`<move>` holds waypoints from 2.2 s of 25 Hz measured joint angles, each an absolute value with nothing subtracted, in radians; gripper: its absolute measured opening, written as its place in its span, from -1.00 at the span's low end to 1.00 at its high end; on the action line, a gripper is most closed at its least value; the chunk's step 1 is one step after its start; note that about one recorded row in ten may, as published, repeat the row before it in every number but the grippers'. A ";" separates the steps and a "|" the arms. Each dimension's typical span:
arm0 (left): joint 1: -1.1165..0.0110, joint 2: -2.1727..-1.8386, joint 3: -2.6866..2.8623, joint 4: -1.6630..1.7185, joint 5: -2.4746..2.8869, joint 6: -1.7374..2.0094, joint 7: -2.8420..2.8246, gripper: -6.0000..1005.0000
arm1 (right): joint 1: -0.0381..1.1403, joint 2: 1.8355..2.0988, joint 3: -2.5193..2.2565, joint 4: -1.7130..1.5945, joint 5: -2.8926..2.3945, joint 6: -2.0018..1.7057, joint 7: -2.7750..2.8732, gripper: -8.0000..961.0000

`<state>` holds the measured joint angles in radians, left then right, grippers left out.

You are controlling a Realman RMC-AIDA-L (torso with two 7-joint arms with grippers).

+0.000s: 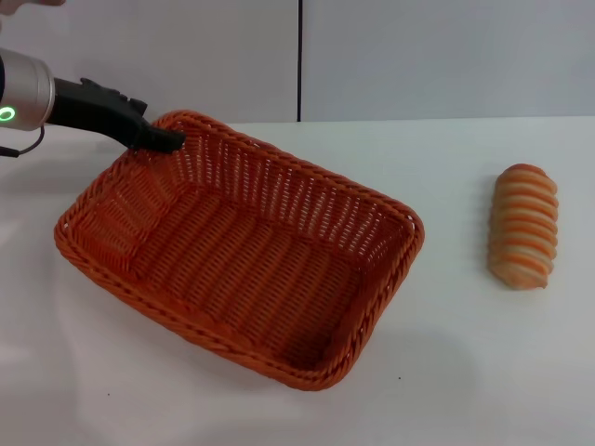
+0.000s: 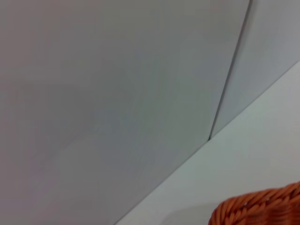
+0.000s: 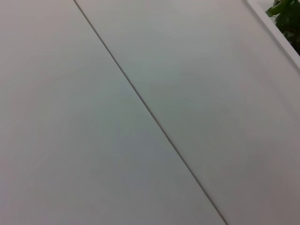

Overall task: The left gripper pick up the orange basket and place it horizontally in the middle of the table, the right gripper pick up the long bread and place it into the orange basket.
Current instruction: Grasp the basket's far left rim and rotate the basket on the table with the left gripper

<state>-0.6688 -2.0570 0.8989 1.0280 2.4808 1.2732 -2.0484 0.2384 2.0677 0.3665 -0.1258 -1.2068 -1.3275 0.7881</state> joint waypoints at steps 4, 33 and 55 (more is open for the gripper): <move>-0.669 -2.057 0.899 1.014 2.492 1.272 -2.049 0.53 | 0.239 2.068 0.367 -0.126 -1.209 -1.325 0.794 0.03; -0.666 -2.068 0.989 0.981 2.472 1.209 -2.054 -0.40 | 0.225 2.066 0.346 -0.147 -1.222 -1.318 0.823 0.03; -0.566 -2.059 0.978 1.094 2.222 1.307 -2.161 -0.61 | 0.225 2.066 0.347 -0.152 -1.216 -1.313 0.825 0.03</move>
